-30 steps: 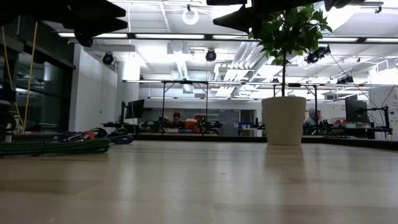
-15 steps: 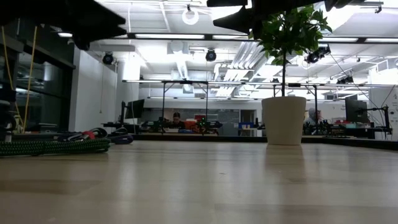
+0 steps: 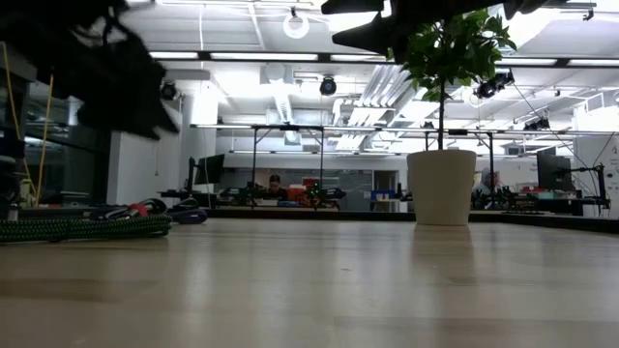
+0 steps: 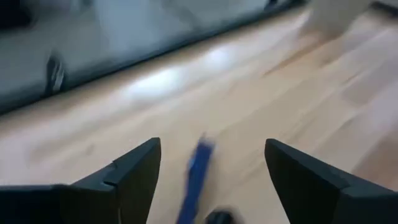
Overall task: Pick and place USB-C Cables
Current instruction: Put the violet charger cable into the orange bin
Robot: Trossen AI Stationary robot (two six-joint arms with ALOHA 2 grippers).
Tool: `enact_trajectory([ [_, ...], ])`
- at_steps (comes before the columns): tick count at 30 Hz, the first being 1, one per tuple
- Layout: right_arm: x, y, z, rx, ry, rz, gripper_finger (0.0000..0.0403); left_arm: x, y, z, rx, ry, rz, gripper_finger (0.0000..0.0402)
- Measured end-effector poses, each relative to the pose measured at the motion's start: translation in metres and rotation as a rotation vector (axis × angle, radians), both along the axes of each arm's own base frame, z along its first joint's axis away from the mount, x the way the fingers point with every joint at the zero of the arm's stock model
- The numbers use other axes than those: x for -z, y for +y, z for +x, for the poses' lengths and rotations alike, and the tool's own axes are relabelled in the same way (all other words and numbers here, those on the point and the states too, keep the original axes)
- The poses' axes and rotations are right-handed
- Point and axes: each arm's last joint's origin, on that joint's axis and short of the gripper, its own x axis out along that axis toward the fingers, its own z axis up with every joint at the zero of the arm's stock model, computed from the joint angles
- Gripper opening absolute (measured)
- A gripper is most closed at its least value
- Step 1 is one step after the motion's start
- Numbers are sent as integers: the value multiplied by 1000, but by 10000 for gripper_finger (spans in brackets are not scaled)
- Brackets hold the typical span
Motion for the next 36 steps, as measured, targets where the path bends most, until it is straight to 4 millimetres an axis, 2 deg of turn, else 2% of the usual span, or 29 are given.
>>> enact_trajectory([
  [6, 0, -2, 0, 6, 5, -1, 273, 13, 16, -6, -69, 71, -194, 271],
  [12, 1, -2, 0, 7, 13, -1, 273, 29, 20, -7, -68, 209, -335, 271],
  [18, 1, -2, 0, 7, 13, -1, 273, 41, 25, -8, -129, 307, -373, 271],
  [23, 1, -2, 0, 7, 14, -1, 273, 47, 26, -6, -93, 364, -431, 271],
  [36, 1, -2, 0, 7, 14, 1, 273, 60, 29, 4, -62, 433, -427, 271],
])
